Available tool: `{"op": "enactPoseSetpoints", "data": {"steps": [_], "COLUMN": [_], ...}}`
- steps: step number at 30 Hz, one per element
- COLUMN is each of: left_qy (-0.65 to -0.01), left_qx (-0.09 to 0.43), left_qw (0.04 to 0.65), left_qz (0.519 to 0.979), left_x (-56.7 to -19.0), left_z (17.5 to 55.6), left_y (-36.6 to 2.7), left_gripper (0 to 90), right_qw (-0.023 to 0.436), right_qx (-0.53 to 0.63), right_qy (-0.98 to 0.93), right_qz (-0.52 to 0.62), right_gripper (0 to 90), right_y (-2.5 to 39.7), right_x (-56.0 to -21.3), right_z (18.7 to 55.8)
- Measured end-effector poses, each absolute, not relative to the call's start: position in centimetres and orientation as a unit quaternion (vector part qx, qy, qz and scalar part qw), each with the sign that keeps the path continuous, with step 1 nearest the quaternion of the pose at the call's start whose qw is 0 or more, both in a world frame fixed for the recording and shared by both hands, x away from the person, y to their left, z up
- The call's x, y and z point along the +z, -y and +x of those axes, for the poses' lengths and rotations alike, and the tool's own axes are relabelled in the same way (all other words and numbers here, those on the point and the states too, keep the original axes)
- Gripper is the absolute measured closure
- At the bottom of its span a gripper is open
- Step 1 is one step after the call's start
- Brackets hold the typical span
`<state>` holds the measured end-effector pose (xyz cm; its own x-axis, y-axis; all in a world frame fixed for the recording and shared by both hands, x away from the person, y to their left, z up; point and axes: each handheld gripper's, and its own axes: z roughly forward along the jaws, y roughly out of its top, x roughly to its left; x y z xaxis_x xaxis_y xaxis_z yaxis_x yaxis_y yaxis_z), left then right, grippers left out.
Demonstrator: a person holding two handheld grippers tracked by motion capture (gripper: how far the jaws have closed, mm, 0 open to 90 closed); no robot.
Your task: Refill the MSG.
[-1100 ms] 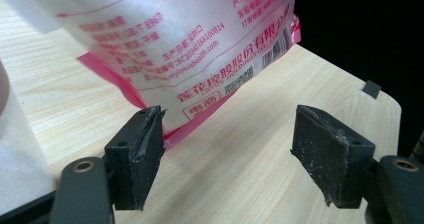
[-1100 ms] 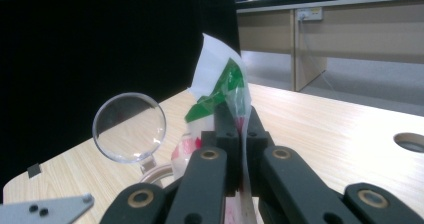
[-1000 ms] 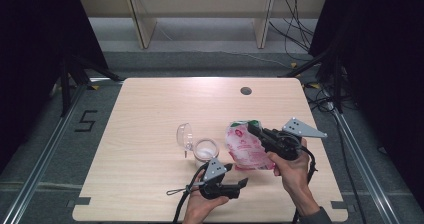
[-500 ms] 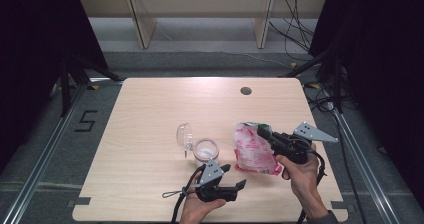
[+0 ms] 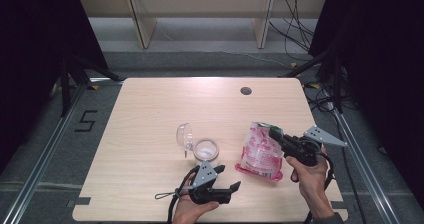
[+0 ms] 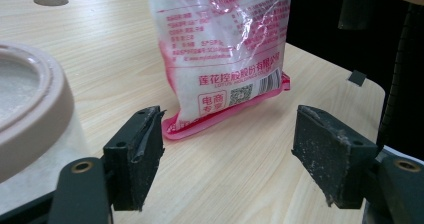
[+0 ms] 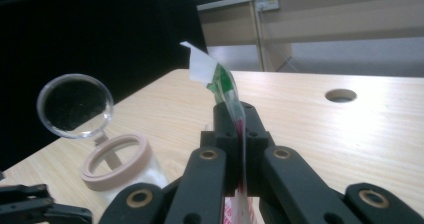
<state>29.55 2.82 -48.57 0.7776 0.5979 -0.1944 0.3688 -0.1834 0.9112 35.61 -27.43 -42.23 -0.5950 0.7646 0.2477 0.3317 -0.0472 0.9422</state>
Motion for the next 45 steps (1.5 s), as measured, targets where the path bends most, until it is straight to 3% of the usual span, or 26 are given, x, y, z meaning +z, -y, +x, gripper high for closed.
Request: {"op": "enactPoseSetpoints", "data": {"steps": [34, 45], "left_qy": [-0.348, -0.355], "left_qx": [0.133, 0.137], "left_qw": [0.549, 0.549], "left_qz": [0.748, 0.744], "left_x": [-48.4, -48.6], "left_z": [29.3, 29.5], "left_y": [-6.4, -7.4], "left_gripper": [23.8, 24.3], "right_qw": [0.200, 0.192], "right_qx": [0.531, 0.529], "right_qy": [-0.659, -0.652], "right_qz": [0.494, 0.508], "right_gripper": [88.1, 79.3], "right_y": [31.0, 31.9], "right_x": [-45.7, -46.9], "right_z": [36.8, 37.3]}}
